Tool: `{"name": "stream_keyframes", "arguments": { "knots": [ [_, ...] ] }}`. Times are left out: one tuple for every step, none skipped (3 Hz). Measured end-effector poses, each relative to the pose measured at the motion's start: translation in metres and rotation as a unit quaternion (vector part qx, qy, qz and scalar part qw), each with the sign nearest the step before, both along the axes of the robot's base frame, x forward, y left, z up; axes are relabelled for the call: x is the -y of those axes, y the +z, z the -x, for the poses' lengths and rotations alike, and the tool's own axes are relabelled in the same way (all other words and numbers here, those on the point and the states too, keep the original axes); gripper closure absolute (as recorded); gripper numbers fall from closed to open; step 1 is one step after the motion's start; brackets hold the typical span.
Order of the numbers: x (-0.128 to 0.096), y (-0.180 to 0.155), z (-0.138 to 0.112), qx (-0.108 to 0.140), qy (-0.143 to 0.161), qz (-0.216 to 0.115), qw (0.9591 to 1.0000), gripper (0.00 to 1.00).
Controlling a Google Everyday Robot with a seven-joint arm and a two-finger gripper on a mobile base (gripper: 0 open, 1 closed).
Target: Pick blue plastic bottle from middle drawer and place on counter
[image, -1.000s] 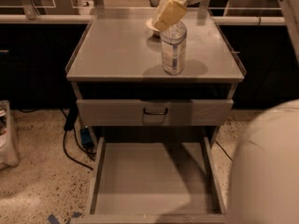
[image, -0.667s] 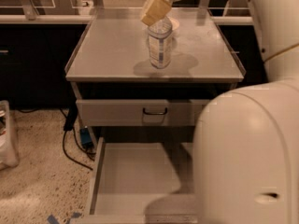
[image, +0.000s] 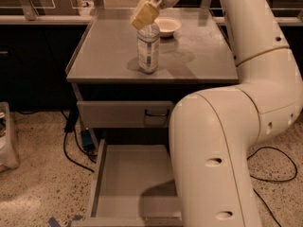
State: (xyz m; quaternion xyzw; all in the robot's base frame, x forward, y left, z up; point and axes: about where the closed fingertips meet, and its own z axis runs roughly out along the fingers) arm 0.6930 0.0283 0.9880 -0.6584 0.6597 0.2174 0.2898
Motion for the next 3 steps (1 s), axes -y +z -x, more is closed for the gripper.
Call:
{"name": "stream_keyframes", "arguments": {
  "knots": [
    [-0.0022,-0.0068,-0.0034,-0.018,-0.005,-0.014,0.9997,1.00],
    [-0.0022,-0.0068,-0.0034,-0.018,-0.005,-0.014,0.9997,1.00],
    [-0.0022,0.0022,-0.0034,-0.018,-0.005,-0.014,0.9997,0.81]
  ]
}}
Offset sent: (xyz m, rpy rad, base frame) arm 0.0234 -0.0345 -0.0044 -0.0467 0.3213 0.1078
